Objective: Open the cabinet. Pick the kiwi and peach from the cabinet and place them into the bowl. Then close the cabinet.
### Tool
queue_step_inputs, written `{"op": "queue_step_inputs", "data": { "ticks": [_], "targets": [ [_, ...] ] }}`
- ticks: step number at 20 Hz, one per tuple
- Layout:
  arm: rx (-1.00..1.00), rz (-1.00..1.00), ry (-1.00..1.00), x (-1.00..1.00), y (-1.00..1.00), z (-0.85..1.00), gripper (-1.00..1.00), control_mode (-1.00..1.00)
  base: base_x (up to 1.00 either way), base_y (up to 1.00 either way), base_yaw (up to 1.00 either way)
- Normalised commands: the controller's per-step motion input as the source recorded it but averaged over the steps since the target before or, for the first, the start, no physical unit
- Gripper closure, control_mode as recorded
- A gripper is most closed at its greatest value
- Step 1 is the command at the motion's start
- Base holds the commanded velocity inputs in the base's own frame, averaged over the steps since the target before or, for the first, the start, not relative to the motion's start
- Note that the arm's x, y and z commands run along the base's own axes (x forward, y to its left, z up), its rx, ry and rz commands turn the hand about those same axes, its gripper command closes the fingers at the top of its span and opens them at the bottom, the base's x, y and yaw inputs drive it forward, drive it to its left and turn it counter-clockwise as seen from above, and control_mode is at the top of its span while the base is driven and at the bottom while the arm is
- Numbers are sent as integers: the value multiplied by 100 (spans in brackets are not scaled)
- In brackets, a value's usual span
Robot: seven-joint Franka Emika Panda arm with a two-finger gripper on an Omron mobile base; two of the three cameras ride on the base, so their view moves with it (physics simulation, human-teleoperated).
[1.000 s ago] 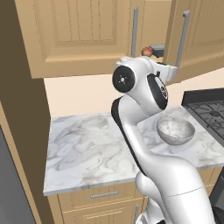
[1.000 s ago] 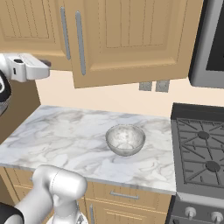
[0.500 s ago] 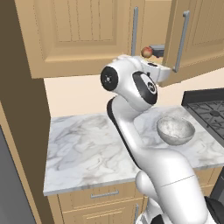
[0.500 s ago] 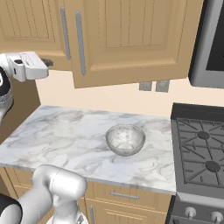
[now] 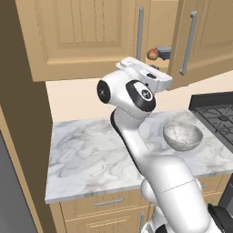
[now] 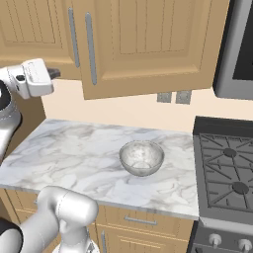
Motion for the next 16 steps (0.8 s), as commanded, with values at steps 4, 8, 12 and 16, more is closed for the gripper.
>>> {"op": "queue_step_inputs", "data": {
  "ticks": [4, 8, 12, 16],
  "targets": [
    [0, -9, -3, 5, -10, 0, 100, -100, 0, 0, 0],
    [0, -6, 0, 14, -10, 0, 100, -100, 0, 0, 0],
    [0, -10, 0, 1, -9, 0, 100, -100, 0, 0, 0],
    [0, -9, 0, 6, -13, 0, 100, -100, 0, 0, 0]
  ]
}}
